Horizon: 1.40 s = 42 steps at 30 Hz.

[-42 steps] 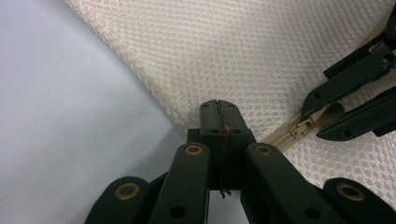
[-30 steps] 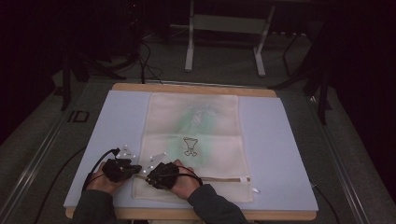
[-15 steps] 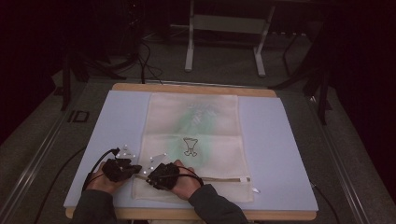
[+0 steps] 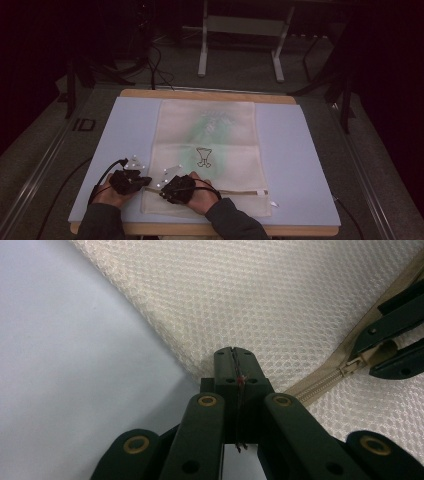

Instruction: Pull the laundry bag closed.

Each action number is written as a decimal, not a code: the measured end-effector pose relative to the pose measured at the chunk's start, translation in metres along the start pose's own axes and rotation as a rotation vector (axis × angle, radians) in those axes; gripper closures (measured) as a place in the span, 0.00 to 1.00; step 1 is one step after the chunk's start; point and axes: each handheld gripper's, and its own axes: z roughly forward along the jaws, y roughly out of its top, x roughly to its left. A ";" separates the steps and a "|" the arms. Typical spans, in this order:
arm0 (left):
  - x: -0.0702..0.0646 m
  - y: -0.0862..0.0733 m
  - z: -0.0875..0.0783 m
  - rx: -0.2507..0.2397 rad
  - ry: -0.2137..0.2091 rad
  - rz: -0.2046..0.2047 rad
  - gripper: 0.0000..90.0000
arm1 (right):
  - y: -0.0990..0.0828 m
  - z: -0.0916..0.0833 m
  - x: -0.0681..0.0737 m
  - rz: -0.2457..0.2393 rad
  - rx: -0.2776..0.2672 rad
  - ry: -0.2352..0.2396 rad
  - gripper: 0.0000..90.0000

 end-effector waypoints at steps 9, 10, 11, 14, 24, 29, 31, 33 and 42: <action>0.000 0.000 0.000 -0.001 -0.002 -0.003 1.00 | -0.005 -0.002 -0.001 0.006 -0.005 0.002 0.91; 0.000 0.000 0.000 -0.002 -0.002 -0.003 1.00 | -0.005 -0.002 -0.001 0.006 -0.001 0.001 0.91; 0.000 0.000 0.000 -0.002 -0.002 -0.003 1.00 | -0.005 -0.003 -0.001 0.007 -0.002 0.002 0.91; 0.000 0.000 0.000 -0.001 -0.001 -0.002 1.00 | -0.006 -0.002 0.000 0.008 -0.006 0.001 0.91; 0.000 0.000 0.000 0.000 -0.001 -0.001 1.00 | -0.007 -0.004 -0.001 0.010 -0.006 0.002 0.91; 0.000 0.000 0.000 0.000 0.000 -0.001 1.00 | -0.008 -0.005 -0.001 0.006 -0.007 0.003 0.91; 0.000 0.000 0.000 -0.001 -0.001 -0.001 1.00 | -0.009 -0.006 -0.001 0.004 -0.008 0.001 0.91; 0.000 0.000 0.000 -0.002 0.000 -0.002 1.00 | -0.009 -0.007 -0.001 0.006 -0.006 0.001 0.91; 0.000 0.000 0.000 -0.002 -0.002 -0.004 1.00 | -0.012 -0.009 -0.001 0.008 -0.003 0.000 0.91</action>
